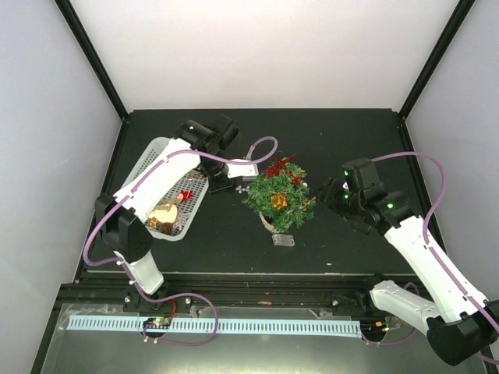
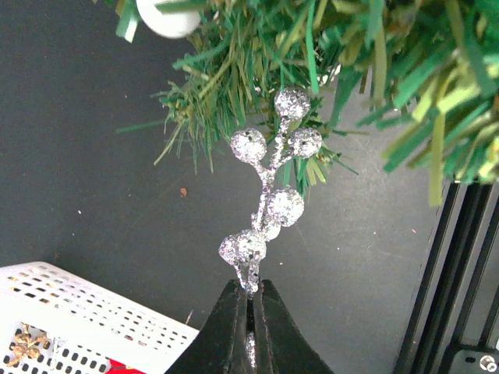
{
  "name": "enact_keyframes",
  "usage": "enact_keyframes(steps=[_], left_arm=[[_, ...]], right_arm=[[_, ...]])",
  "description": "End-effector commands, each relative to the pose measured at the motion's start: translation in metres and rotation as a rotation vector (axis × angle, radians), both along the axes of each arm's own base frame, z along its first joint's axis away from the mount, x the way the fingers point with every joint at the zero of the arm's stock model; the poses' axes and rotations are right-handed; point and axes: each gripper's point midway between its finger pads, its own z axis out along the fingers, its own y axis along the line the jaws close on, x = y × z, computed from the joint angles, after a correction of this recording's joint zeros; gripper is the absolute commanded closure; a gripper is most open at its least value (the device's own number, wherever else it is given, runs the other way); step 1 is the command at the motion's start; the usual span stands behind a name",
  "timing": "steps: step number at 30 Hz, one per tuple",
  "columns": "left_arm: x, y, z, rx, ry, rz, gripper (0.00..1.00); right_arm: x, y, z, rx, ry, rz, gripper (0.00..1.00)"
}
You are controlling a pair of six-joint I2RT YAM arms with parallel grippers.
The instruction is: Decorate the small christmas tree
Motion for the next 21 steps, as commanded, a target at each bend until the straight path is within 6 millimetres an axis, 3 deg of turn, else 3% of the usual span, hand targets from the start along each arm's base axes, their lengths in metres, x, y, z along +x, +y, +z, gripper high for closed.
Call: enact_keyframes(steps=[1,21], left_arm=[[0.009,-0.013,0.010,-0.025,-0.042,0.003,0.98],[0.005,-0.029,0.006,-0.011,-0.043,-0.011,0.98]], right_arm=[[-0.002,-0.005,0.000,-0.001,-0.005,-0.022,0.40],[-0.002,-0.006,-0.001,-0.001,-0.006,-0.022,0.40]])
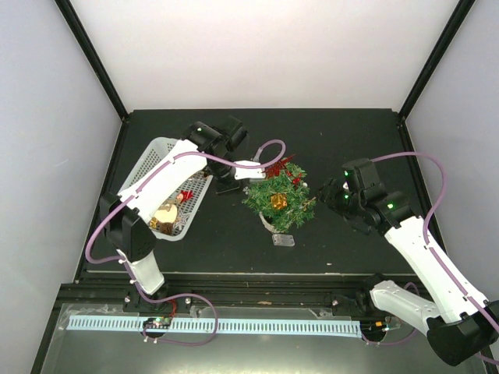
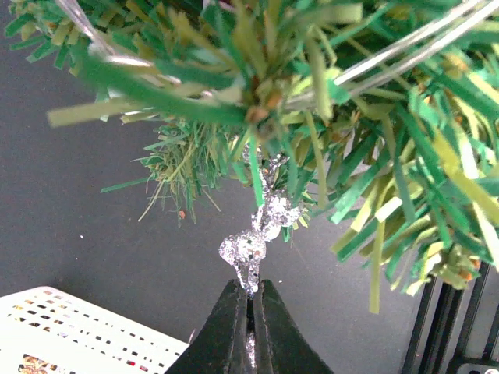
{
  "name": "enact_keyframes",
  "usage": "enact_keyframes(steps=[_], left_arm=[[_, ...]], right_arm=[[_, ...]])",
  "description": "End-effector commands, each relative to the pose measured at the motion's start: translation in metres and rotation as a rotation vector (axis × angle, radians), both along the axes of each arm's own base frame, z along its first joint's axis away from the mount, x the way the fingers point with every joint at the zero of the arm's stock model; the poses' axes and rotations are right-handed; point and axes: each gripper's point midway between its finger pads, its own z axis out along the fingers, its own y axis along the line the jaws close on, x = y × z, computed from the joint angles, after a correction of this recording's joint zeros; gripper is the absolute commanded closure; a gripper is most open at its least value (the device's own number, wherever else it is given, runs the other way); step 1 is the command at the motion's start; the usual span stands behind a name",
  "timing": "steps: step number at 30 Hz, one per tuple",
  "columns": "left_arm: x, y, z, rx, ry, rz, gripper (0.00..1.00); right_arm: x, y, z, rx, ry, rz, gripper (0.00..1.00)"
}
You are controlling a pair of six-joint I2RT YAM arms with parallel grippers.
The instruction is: Decorate the small christmas tree
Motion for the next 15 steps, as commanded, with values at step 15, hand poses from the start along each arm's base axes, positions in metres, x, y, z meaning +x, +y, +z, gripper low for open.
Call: enact_keyframes(steps=[15], left_arm=[[0.0059,-0.0049,-0.0064,0.030,-0.029,0.033,0.95]], right_arm=[[0.0010,-0.0037,0.0033,0.004,-0.012,-0.020,0.40]])
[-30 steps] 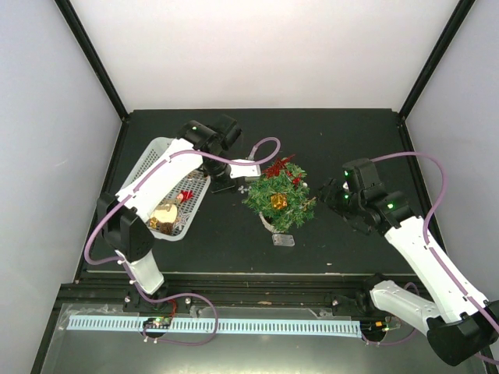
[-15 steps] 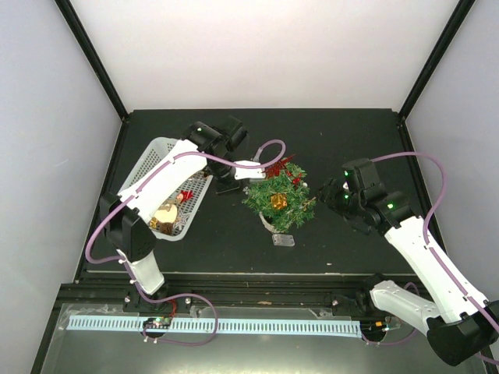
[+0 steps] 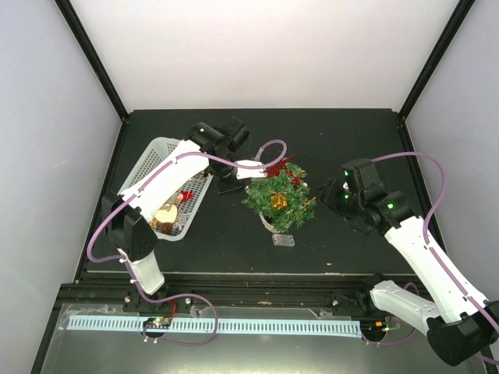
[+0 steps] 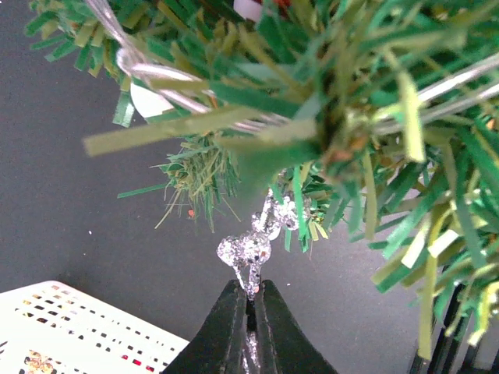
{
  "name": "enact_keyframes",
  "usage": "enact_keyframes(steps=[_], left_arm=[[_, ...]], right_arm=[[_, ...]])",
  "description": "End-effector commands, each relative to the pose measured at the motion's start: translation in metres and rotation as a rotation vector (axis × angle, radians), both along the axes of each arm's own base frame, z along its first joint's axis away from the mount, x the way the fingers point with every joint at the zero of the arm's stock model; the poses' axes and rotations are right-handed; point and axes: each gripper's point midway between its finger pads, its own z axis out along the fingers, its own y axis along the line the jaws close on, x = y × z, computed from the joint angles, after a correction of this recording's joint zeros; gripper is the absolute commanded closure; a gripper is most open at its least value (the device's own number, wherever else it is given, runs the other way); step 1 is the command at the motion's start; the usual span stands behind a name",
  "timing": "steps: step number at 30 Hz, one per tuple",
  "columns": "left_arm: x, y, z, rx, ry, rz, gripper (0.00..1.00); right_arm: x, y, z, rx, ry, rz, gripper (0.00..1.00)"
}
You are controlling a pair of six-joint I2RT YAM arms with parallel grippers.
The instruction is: Decorate the small christmas tree
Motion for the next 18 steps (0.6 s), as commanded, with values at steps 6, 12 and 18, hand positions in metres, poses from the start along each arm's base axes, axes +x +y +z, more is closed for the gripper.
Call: enact_keyframes(steps=[6,12,18], left_arm=[[-0.0074,-0.0029,-0.0056,0.019,-0.010,-0.003,0.90],[-0.0056,-0.0037,-0.0057,0.018,-0.020,0.014,0.86],[-0.0015,-0.0019,-0.0025,0.022,-0.046,0.029,0.84]], right_arm=[[0.0010,-0.0030,0.0038,0.008,-0.012,-0.021,0.40],[0.0000,-0.0032,0.0046,0.011,-0.014,-0.021,0.40],[0.0000,-0.0026,0.0072,0.015,-0.021,-0.018,0.40]])
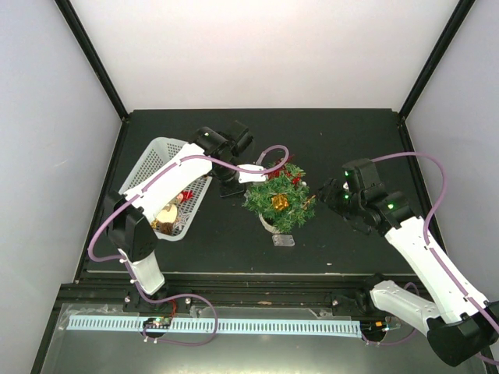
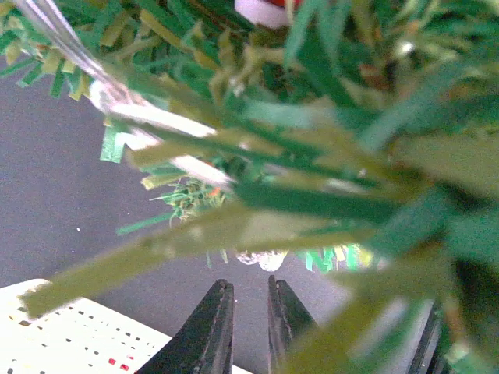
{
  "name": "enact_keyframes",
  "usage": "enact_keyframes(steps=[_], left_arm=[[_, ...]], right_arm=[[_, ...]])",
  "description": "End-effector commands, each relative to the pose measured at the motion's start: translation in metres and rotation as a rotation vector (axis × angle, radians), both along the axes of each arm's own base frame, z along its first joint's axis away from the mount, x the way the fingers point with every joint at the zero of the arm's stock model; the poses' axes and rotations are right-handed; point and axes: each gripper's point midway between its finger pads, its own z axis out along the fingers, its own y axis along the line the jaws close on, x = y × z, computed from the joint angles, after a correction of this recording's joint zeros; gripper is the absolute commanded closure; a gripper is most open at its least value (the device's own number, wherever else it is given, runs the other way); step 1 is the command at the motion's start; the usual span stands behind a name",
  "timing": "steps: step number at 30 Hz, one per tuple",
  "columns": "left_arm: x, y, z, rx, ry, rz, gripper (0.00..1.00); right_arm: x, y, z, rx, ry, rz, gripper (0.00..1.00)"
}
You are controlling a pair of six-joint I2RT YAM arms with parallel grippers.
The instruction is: Decorate the small christmas tree
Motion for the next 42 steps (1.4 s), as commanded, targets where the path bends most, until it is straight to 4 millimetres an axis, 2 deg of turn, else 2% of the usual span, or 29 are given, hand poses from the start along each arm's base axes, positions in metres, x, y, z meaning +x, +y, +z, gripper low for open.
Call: enact_keyframes(steps=[1,18,26,31,32,34,35,37,39,42], left_arm=[[0.004,-0.001,0.013,-0.015,-0.059,0.019,0.84],[0.010,0.012,0.027,-0.017,-0.120,0.057,0.78],[0.015,0.026,0.038,-0.010,-0.161,0.089,0.68],[0.023,0.040,0.050,-0.007,-0.179,0.141,0.65],[0.027,0.045,0.055,-0.010,-0.190,0.164,0.64],[0.036,0.059,0.070,-0.023,-0.217,0.227,0.63],[0.041,0.068,0.079,-0.037,-0.228,0.264,0.62],[0.045,0.085,0.103,-0.081,-0.229,0.332,0.59],[0.042,0.097,0.141,-0.194,-0.228,0.379,0.55],[0.031,0.117,0.180,-0.317,-0.251,0.442,0.48]], right_arm=[[0.000,-0.003,0.007,0.014,-0.020,-0.017,0.40],[0.002,-0.006,0.017,0.007,-0.050,-0.030,0.39],[0.007,-0.007,0.029,0.005,-0.091,-0.035,0.37],[0.011,-0.009,0.045,-0.010,-0.133,-0.032,0.33],[0.012,-0.011,0.052,-0.023,-0.150,-0.031,0.31],[0.014,-0.015,0.070,-0.063,-0.189,-0.017,0.04],[0.016,-0.016,0.082,-0.086,-0.212,0.003,0.01],[0.017,-0.014,0.108,-0.136,-0.257,0.078,0.00],[0.013,-0.013,0.128,-0.194,-0.287,0.160,0.00],[-0.003,-0.013,0.158,-0.215,-0.369,0.254,0.00]])
